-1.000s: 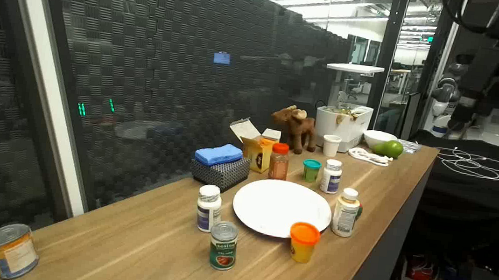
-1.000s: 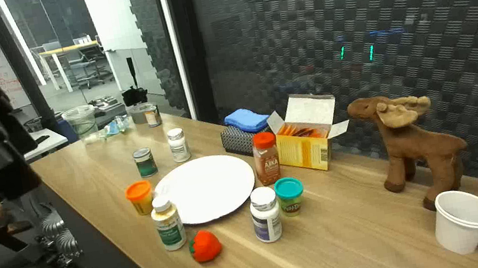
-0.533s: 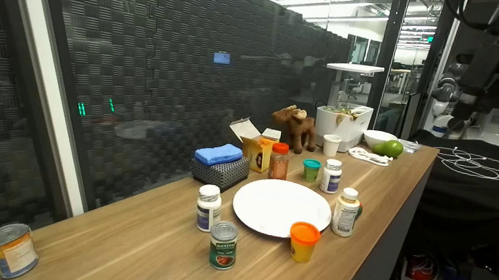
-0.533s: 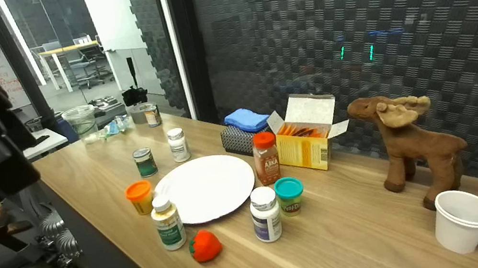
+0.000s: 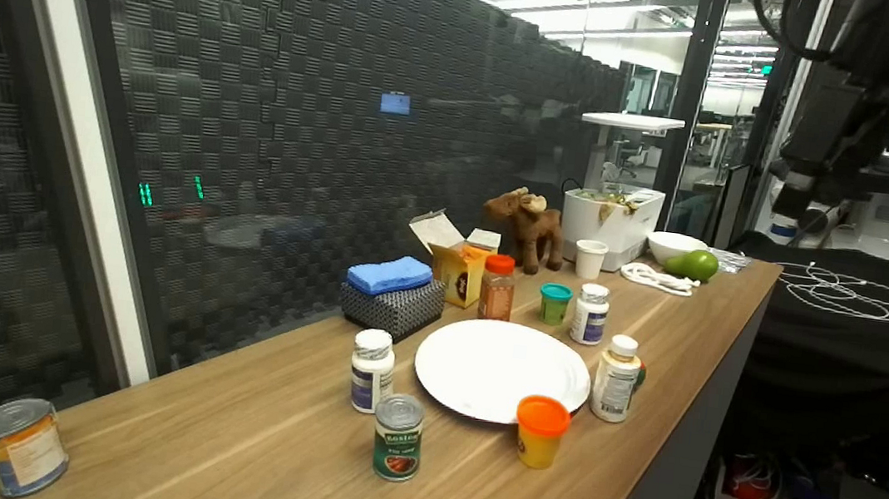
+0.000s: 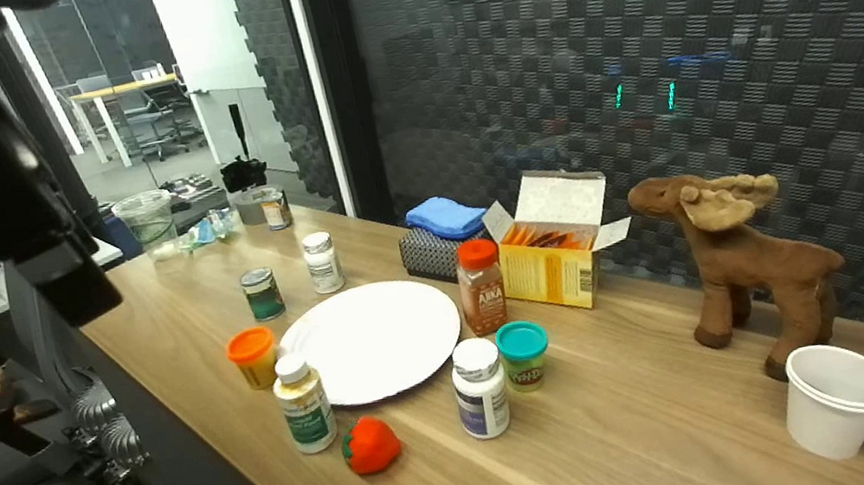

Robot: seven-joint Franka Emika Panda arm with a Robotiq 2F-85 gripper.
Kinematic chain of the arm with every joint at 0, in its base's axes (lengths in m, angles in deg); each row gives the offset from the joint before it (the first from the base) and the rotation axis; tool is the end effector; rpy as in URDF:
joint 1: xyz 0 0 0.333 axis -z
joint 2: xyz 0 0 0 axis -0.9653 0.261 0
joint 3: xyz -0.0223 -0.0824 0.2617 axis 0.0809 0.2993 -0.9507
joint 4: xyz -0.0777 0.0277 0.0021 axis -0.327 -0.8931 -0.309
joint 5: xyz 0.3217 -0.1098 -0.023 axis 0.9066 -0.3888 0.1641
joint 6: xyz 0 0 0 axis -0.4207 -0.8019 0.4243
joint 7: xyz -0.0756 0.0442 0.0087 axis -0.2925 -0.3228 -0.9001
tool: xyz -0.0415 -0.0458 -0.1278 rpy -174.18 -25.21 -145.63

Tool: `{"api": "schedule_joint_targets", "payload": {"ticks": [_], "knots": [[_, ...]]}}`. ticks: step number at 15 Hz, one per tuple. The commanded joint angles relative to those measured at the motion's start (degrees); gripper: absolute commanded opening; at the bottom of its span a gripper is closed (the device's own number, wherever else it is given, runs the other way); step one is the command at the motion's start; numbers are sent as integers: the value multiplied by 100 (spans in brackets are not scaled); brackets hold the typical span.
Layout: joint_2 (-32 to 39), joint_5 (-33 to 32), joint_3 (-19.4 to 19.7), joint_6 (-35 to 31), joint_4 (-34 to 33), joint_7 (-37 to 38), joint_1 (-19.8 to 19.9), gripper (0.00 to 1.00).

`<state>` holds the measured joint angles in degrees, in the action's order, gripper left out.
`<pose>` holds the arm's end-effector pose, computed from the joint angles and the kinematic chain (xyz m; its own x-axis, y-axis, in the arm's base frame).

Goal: Pick up the bottles and small containers from the table and put them on the white plate.

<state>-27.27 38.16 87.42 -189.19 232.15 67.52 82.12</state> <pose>0.3028 -0.0580 0.4306 0.9780 -0.1602 0.1340 -0.1692 -0.9838 0.0590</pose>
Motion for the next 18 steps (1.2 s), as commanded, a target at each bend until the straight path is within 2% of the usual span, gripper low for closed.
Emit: {"api": "schedule_joint_targets", "payload": {"ticks": [1,5,8,13,18], "knots": [[1344,294,-177,-226,-979,247,-292,100],[2607,264,-507,-870,-1818,951,-308,100],[3541,221,-586,-1280,-2419,1409,-335,100],[4785,-8,-525,-1166,-3436,1926,-490,100],[5581,-240,-330,-1004,-4219,2240,-678,100]]}}
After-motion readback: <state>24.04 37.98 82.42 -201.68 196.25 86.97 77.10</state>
